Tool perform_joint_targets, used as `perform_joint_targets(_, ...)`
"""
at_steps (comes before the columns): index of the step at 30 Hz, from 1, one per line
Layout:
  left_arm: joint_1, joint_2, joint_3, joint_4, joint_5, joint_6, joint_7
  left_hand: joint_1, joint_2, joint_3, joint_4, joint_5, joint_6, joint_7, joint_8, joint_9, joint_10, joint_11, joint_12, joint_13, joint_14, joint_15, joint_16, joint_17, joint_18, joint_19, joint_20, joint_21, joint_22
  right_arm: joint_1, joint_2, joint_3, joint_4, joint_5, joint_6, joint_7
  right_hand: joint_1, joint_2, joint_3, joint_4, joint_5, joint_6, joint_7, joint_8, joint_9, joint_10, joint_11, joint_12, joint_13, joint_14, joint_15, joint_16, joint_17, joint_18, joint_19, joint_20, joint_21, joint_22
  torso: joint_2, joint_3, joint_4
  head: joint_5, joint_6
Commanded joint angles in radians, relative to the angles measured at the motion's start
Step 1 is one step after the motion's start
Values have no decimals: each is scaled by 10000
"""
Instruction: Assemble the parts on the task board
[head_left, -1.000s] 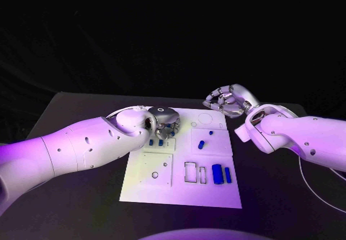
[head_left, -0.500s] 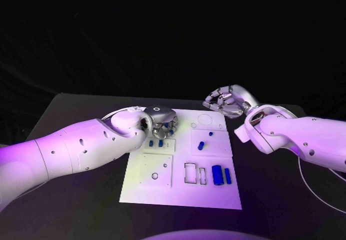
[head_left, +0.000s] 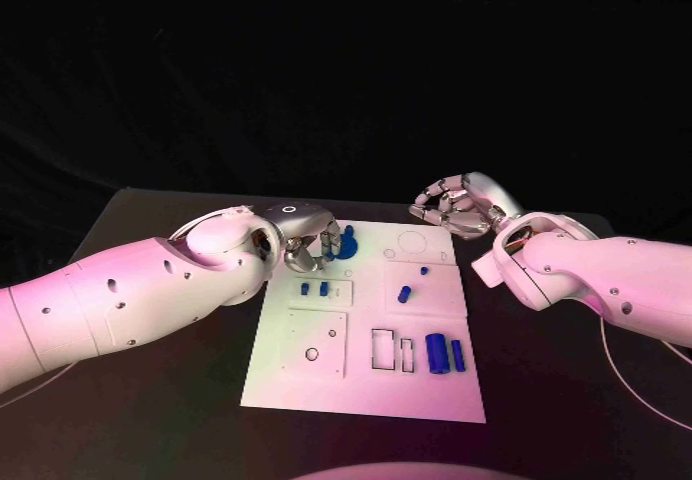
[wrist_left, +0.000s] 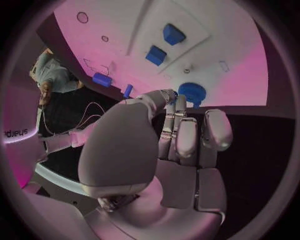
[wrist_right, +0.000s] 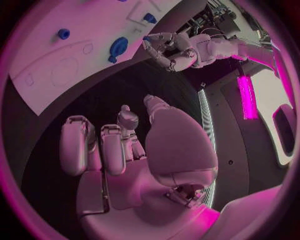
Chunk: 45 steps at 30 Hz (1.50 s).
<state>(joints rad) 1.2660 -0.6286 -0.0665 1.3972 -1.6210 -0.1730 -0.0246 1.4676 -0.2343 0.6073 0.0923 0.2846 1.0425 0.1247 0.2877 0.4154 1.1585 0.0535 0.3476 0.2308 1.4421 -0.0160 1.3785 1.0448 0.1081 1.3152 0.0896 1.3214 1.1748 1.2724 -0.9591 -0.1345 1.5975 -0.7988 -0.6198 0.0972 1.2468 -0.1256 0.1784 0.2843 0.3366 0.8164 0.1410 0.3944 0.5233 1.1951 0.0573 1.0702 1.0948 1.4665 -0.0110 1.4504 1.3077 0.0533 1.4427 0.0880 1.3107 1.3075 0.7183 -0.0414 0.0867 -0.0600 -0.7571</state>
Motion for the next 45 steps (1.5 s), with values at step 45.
perform_joint_targets(45, -176, 77, -16, -566, 823, 885, -72, -155, -14, 13, -78, -162, 105, -24, -49, 21, 129, -17, -137, -16, 28, -34, -7, -159, -114, -4, -20, -17, -83, -34, 38, 2, -15, -83, 17, 79, 68, 36, 35, 50, 43, -39, -31, 46, -8, 6, -21, -7, 4, 470, -68, -68, 230, 95, -68, 0, -65, 1057, 24, 4, -38, 79, -105)
